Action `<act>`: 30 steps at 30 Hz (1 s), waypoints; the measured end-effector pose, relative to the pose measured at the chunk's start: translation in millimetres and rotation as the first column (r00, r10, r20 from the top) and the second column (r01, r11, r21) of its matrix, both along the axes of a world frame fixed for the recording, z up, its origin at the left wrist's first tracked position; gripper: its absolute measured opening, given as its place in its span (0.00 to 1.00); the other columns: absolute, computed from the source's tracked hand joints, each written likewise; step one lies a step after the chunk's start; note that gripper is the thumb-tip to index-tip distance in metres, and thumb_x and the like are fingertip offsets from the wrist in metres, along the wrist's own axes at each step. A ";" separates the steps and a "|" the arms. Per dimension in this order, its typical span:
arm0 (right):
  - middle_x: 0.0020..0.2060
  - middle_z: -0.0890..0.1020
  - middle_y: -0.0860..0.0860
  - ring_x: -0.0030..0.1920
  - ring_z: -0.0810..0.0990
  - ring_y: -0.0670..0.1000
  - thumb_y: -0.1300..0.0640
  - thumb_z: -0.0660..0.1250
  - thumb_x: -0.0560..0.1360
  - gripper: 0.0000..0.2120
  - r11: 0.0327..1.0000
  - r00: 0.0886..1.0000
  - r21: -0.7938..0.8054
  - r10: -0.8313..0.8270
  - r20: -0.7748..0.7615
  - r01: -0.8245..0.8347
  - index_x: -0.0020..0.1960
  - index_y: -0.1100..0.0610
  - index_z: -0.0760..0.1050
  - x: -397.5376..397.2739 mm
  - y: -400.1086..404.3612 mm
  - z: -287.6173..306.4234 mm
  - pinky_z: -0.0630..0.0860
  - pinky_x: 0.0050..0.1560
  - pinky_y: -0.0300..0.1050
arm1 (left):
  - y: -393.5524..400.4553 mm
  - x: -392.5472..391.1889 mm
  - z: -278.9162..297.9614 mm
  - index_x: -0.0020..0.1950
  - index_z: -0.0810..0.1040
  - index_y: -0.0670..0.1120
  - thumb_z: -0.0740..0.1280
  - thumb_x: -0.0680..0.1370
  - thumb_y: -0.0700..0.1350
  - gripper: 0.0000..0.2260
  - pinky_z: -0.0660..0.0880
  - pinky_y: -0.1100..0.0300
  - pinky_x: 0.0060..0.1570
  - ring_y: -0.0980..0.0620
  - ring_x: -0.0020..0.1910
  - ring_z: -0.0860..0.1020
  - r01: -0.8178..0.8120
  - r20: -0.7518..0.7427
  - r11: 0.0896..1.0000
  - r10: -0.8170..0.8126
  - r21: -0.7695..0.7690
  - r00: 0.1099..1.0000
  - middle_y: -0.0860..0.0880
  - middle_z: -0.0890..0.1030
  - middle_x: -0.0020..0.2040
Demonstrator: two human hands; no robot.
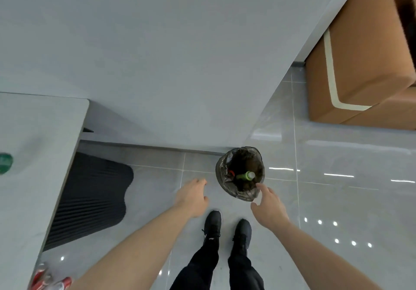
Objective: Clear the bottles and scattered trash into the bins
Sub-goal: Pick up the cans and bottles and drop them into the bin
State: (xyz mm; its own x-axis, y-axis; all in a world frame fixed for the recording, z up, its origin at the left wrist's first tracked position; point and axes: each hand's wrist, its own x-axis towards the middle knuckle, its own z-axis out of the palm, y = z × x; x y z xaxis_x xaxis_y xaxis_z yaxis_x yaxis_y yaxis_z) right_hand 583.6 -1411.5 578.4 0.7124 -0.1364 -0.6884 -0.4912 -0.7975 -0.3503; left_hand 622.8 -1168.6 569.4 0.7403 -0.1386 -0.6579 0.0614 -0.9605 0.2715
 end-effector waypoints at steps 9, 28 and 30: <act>0.78 0.63 0.51 0.76 0.64 0.54 0.50 0.65 0.78 0.34 0.966 0.966 0.030 0.257 0.030 -0.258 0.80 0.54 0.57 -65.8 65.6 112.5 0.64 0.74 0.48 | 52.0 -120.6 114.6 0.75 0.66 0.45 0.62 0.80 0.50 0.24 0.61 0.49 0.75 0.44 0.75 0.62 0.001 0.095 0.994 -0.012 0.109 0.995 0.45 0.61 0.78; 0.81 0.41 0.52 0.80 0.40 0.62 0.39 0.50 0.83 0.34 0.742 0.754 -0.141 0.637 -0.158 -0.656 0.82 0.50 0.42 -226.0 195.1 164.2 0.47 0.79 0.63 | 209.6 -328.3 176.3 0.83 0.44 0.43 0.53 0.82 0.60 0.36 0.40 0.40 0.78 0.40 0.80 0.37 -0.127 0.033 0.942 0.122 0.309 0.992 0.43 0.37 0.82; 0.81 0.40 0.52 0.80 0.38 0.62 0.39 0.49 0.83 0.34 0.739 0.757 -0.165 0.633 -0.161 -0.653 0.82 0.50 0.41 -239.6 217.8 164.5 0.46 0.79 0.63 | 236.5 -338.4 175.0 0.83 0.44 0.44 0.52 0.81 0.60 0.36 0.40 0.40 0.78 0.39 0.80 0.36 -0.121 0.051 0.948 0.111 0.294 0.992 0.43 0.36 0.82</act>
State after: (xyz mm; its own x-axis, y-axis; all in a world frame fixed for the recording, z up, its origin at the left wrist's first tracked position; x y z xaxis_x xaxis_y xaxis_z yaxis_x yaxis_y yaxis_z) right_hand 344.0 -1193.7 742.9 0.6185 0.1921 -0.7620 0.1438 -0.9810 -0.1305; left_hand 284.4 -932.1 744.4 0.7617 0.1469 -0.6311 0.1735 -0.9846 -0.0199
